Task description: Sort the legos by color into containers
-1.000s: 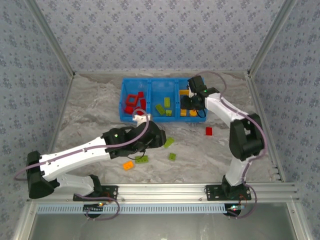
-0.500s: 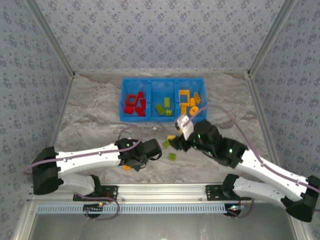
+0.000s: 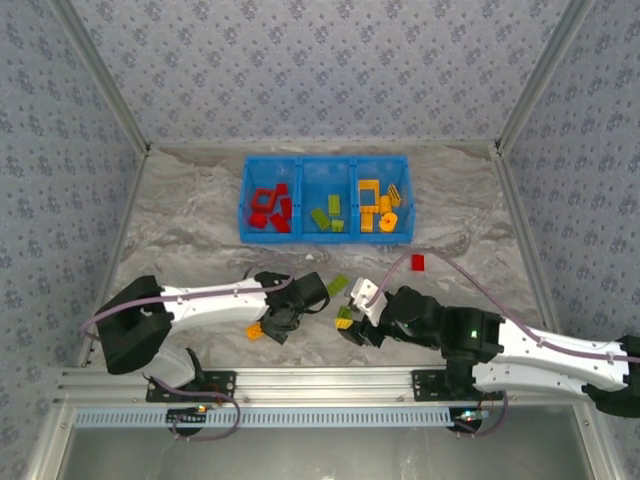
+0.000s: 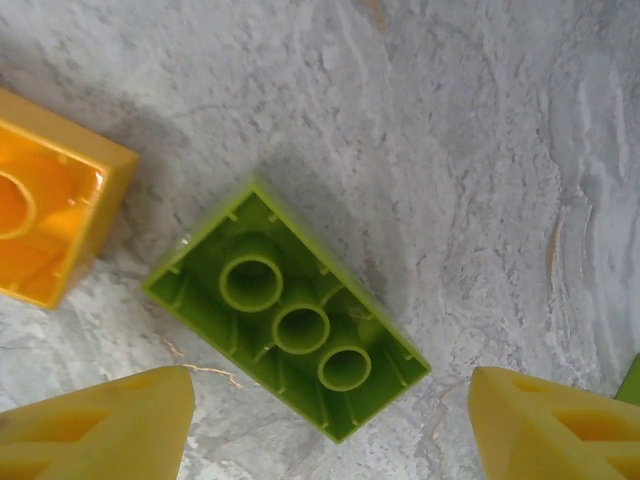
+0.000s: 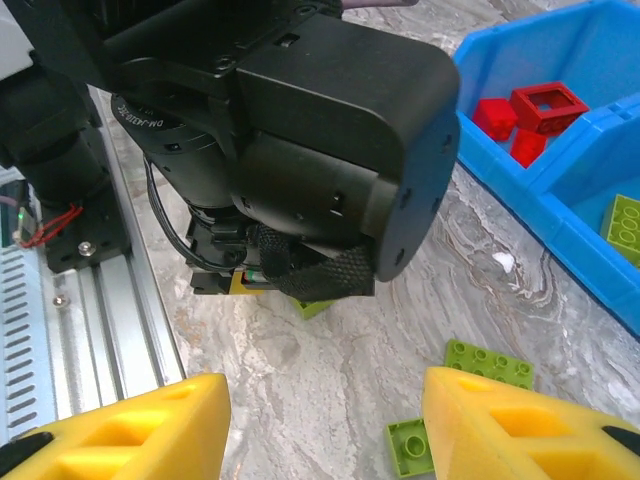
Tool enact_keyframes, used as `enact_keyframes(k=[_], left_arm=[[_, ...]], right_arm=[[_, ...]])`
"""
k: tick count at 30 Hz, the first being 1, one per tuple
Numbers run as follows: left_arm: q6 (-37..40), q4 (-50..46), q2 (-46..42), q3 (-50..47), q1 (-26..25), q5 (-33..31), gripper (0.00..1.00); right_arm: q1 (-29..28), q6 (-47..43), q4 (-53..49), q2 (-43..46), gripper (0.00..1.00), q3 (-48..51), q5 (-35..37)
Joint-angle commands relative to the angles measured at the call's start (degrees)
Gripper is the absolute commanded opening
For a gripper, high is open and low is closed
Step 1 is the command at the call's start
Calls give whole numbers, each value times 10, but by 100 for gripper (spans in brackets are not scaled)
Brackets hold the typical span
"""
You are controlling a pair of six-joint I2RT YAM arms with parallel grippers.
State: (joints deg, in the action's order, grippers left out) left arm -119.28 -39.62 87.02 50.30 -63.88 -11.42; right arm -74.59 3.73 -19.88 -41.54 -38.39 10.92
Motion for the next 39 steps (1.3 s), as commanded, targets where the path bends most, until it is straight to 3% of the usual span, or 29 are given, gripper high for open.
enact_keyframes(k=[1, 13, 23, 26, 30, 36, 39], left_arm=[[-170, -3, 14, 11, 5, 12, 72], [-175, 25, 39, -14, 36, 5, 65], [-150, 35, 23, -18, 40, -28, 29], [-52, 28, -12, 16, 41, -92, 24], [180, -34, -48, 125, 52, -174, 24], [480, -25, -18, 265, 120, -113, 23], [584, -18, 29, 342, 161, -69, 23]], right_arm=[[-13, 16, 10, -11, 55, -9, 21], [-38, 33, 9, -17, 55, -10, 37], [-41, 38, 22, -16, 55, -12, 43], [-40, 36, 22, -16, 56, -29, 62], [-41, 11, 65, -19, 56, -49, 101], [-40, -56, 160, -94, 56, -86, 164], [-39, -72, 201, -145, 56, -120, 218]])
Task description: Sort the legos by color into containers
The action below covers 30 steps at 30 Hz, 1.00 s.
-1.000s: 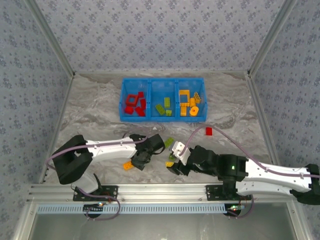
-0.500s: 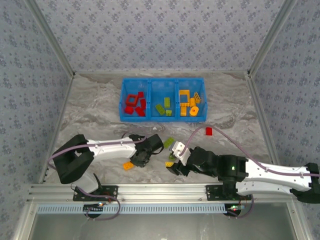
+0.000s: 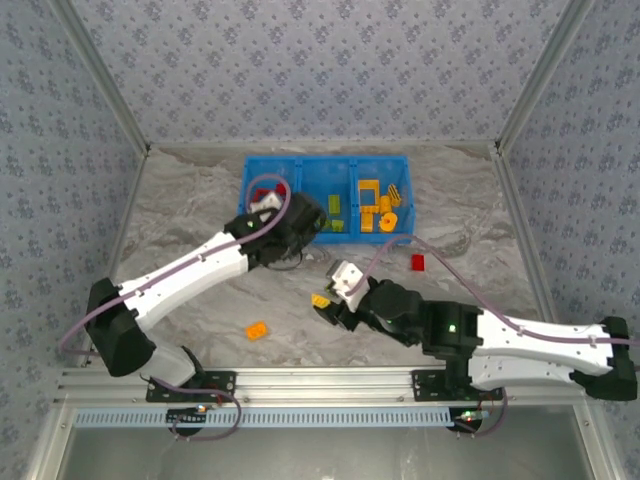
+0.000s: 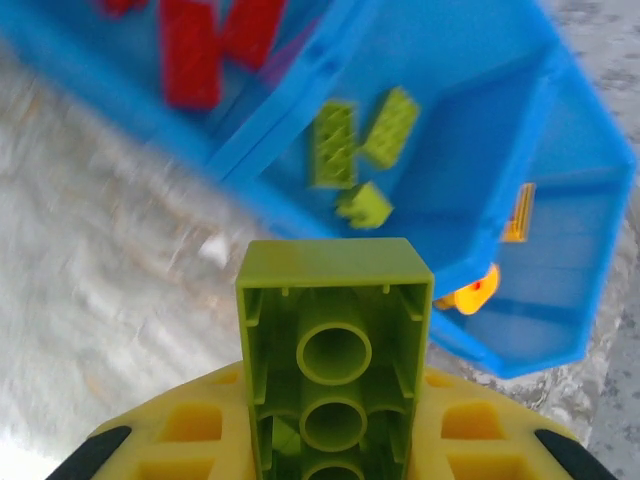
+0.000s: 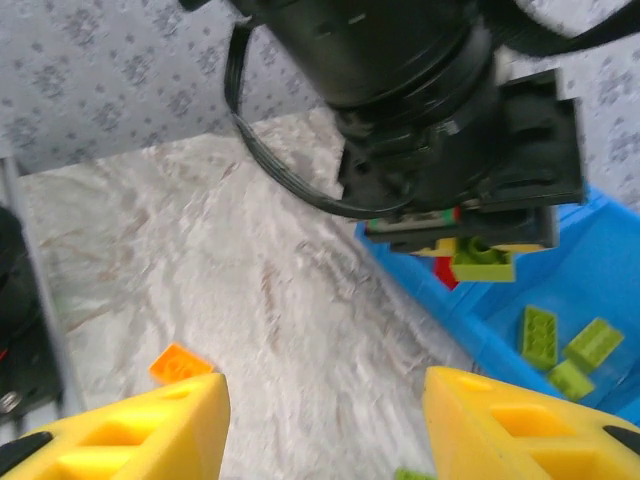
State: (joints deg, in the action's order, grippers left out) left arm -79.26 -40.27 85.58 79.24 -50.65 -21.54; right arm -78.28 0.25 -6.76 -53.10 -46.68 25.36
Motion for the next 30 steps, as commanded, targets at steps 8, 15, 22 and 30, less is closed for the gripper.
enact_keyframes(k=[8, 15, 22, 30], left_arm=[[316, -63, 255, 285, 99, 84, 23], [356, -105, 424, 478, 129, 89, 23], [355, -103, 507, 529, 138, 18, 22], [359, -109, 579, 586, 140, 11, 22]], right_arm=[[39, -37, 170, -114, 57, -71, 128], [86, 1, 198, -150, 57, -77, 159], [90, 20, 178, -142, 57, -68, 157], [97, 59, 163, -116, 57, -27, 164]])
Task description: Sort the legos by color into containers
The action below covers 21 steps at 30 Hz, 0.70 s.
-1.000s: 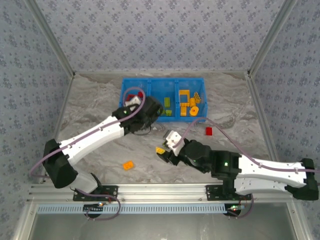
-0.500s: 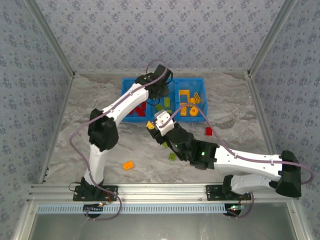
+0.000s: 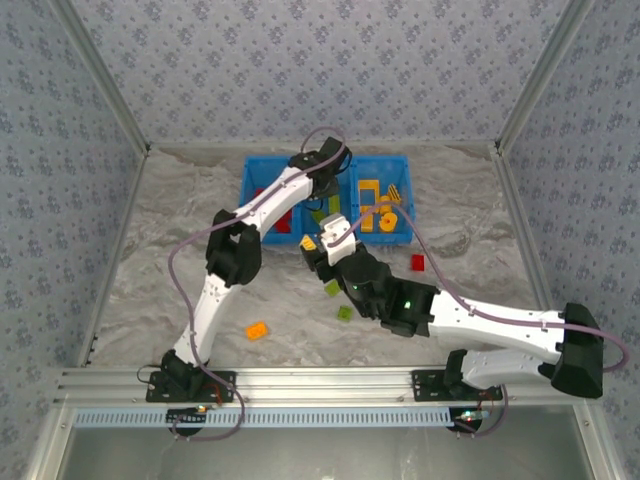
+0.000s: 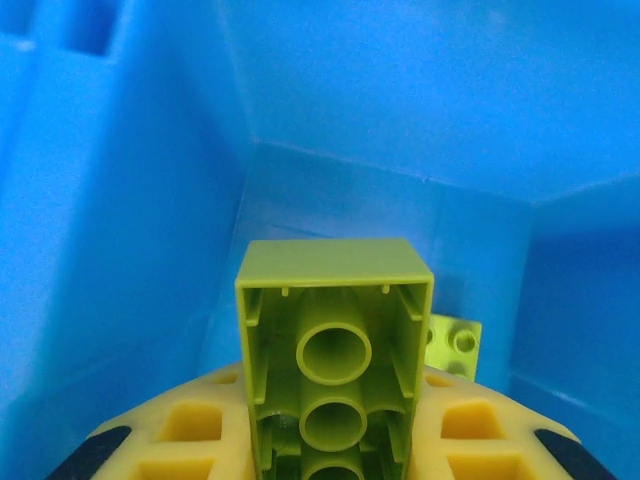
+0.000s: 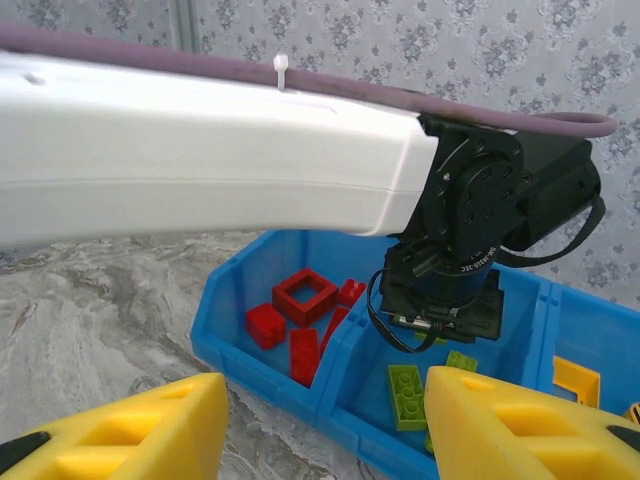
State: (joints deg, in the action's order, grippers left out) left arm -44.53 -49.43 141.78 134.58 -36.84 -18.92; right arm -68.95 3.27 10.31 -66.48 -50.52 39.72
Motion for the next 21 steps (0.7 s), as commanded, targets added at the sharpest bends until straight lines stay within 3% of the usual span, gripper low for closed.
enact_keyframes(k=[1, 8, 13, 21], left_arm=[[10, -18, 23, 35, 2, -15, 22], [-5, -25, 39, 37, 0, 5, 34], [0, -24, 6, 24, -11, -7, 55], [-9, -30, -74, 20, -32, -19, 59]], right_arm=[[3, 33, -10, 22, 57, 15, 22], [10, 51, -30, 44, 58, 32, 22], [21, 53, -46, 61, 59, 41, 9], [42, 24, -82, 112, 59, 63, -56]])
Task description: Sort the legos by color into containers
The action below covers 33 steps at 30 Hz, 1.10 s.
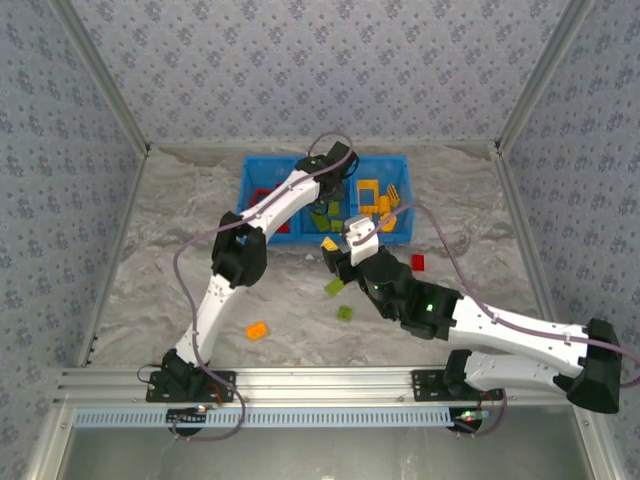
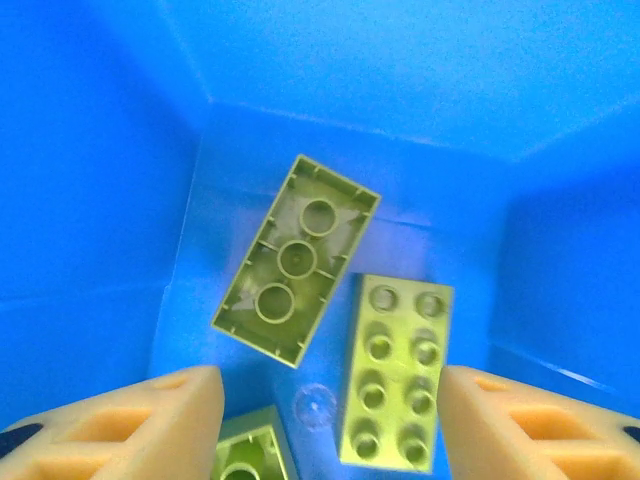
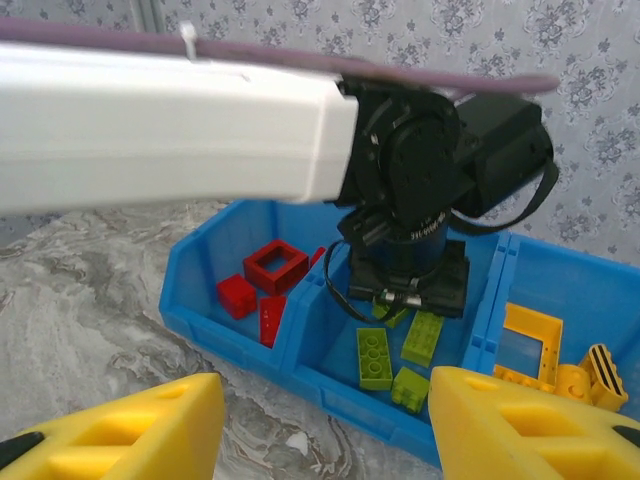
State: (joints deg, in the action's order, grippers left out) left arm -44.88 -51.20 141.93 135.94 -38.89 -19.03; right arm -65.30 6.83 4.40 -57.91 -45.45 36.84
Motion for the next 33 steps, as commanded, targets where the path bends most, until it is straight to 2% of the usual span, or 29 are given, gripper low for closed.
enact_keyframes(k=[1, 6, 11, 16, 18, 21, 25, 27, 28, 29, 33], left_arm=[[-6, -11, -91, 6, -16, -23, 59], [-30, -35, -203, -23, -39, -63, 58], [-44, -19, -422, -197, -60, -88, 59], [-22, 48, -688, -481, -73, -12, 59], [-7, 44, -775, -551, -72, 29, 59], [-7, -22, -886, -617, -73, 74, 61], [-35, -103, -1026, -680, -73, 117, 63], [-52, -140, -1087, -699, -72, 118, 65], [-58, -159, -1114, -706, -73, 115, 66], [-68, -175, -1137, -710, -72, 107, 66], [-92, -193, -1205, -722, -73, 92, 67]], right_arm=[[10, -14, -29, 39, 59, 19, -37], [37, -35, -53, 75, 59, 47, -118], [37, -83, -67, 34, 59, 50, -241], [30, -155, -34, -55, 60, 48, -410], [23, -189, -23, -94, 61, 41, -460], [7, -248, -20, -170, 63, 17, -512], [-11, -303, -71, -286, 68, -55, -546], [-19, -314, -78, -335, 70, -87, -536], [-23, -317, -73, -356, 89, -98, -533], [-25, -318, -65, -376, 100, -105, -532], [-35, -323, -64, -447, 100, -150, -525]])
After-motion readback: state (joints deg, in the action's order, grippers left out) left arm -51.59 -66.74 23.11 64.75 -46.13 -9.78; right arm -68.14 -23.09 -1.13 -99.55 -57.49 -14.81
